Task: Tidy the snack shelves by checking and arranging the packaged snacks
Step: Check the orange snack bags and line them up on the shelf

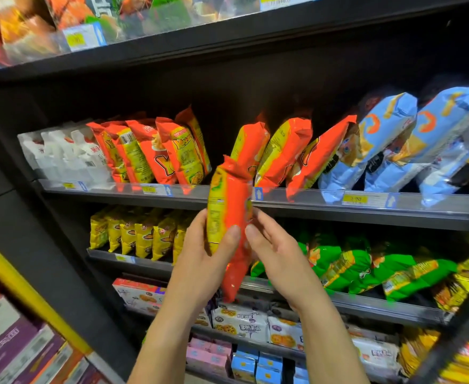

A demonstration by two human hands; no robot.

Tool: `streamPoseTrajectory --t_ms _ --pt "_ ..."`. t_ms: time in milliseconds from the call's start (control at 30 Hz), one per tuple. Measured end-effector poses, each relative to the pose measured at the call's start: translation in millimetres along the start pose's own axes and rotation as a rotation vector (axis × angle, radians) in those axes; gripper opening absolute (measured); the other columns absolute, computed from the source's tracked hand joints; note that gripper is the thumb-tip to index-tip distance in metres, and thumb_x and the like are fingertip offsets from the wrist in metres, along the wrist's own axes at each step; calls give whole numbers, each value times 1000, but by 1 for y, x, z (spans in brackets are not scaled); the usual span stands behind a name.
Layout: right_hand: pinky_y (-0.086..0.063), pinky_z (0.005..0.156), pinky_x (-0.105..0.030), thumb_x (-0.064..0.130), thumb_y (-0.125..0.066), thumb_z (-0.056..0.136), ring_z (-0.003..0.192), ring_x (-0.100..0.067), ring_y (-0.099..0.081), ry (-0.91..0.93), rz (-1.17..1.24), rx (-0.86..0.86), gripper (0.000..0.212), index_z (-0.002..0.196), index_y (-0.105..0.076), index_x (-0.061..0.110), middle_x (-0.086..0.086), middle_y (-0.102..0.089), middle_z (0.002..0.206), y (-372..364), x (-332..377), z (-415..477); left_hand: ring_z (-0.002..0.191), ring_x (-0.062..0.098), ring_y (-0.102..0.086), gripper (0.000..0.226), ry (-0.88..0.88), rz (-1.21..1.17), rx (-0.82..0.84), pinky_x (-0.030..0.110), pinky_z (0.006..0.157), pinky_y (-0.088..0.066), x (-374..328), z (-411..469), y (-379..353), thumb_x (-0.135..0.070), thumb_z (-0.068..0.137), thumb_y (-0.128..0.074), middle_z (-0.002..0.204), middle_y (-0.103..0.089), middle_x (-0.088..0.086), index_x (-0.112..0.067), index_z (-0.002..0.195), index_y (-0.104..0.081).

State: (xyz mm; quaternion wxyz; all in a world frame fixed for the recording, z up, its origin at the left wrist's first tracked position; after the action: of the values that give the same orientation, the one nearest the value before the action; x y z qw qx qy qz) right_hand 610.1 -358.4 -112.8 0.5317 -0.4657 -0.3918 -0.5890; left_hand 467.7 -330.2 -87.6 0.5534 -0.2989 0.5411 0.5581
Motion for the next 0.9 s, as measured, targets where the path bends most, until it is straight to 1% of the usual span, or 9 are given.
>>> streamPoseTrajectory --t_ms 67,133,267,367,500,567,667,767,900 --pt "-55 108 -40 59 -60 98 124 -1 -65 -13 10 4 45 141 -56 48 21 -70 132 5 -3 0 103 -11 -66 73 20 19 -3 29 89 -57 2 0 4 -74 77 -74 117 -65 -34 -57 140 -41" --pt "-54 108 -46 55 -63 98 127 -7 -65 12 -77 -34 44 141 -61 45 18 -69 136 13 -5 1 102 -11 -67 92 40 22 -43 35 92 -58 8 1 12 -67 72 -83 123 -63 -28 -46 149 -36" --pt "-60 88 -31 22 -74 97 107 -15 -73 41 -13 -182 31 126 -70 33 8 -76 120 35 -7 2 103 9 -76 74 131 -213 -35 47 85 -64 18 4 13 -52 74 -89 118 -74 -12 -37 135 -50" --pt "-59 88 -28 35 -79 87 113 -14 -71 14 50 -203 42 127 -67 32 5 -75 122 45 -12 2 106 27 -78 62 164 -375 74 42 76 -65 20 3 2 -43 79 -76 122 -77 3 -28 136 -58" --pt "-55 103 -49 57 -84 79 123 -27 -69 -125 246 4 75 140 -61 20 -6 -73 132 31 -28 0 111 34 -75 55 195 -458 184 52 88 -62 19 1 -12 -42 87 -70 125 -76 10 -24 138 -62" --pt "-55 103 -50 64 -88 69 120 -31 -71 -170 311 49 90 139 -60 16 -10 -74 129 27 -31 -2 110 33 -76 46 220 -459 207 49 87 -63 21 0 -16 -42 93 -72 123 -77 10 -24 135 -64" --pt "-57 101 -50 59 -88 72 116 -33 -73 -180 336 37 86 138 -60 11 -13 -75 126 27 -28 -3 109 32 -76 42 242 -471 226 40 81 -64 25 2 -19 -40 95 -69 121 -78 11 -23 133 -67" --pt "-54 104 -59 50 -83 77 115 -34 -73 -168 297 1 73 136 -61 12 -13 -76 124 29 -28 -3 110 30 -76 46 207 -463 193 39 81 -65 25 6 -14 -35 92 -70 124 -77 8 -23 136 -63" --pt "-54 104 -58 56 -89 73 115 -31 -74 -137 238 8 78 135 -62 18 -9 -76 126 30 -26 -2 116 28 -74 52 139 -393 189 45 90 -62 24 7 -8 -26 89 -75 130 -75 5 -23 139 -61"
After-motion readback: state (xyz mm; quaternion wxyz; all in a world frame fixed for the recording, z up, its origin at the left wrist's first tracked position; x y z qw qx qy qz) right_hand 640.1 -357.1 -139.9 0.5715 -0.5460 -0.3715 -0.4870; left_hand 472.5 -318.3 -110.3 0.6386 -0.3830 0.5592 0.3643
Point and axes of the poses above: each hand's wrist, its own z-axis towards the middle knuckle, its own y-axis out of the back of the hand, x = y × z, the point moved 10 cm from there along z, towards the middle knuckle
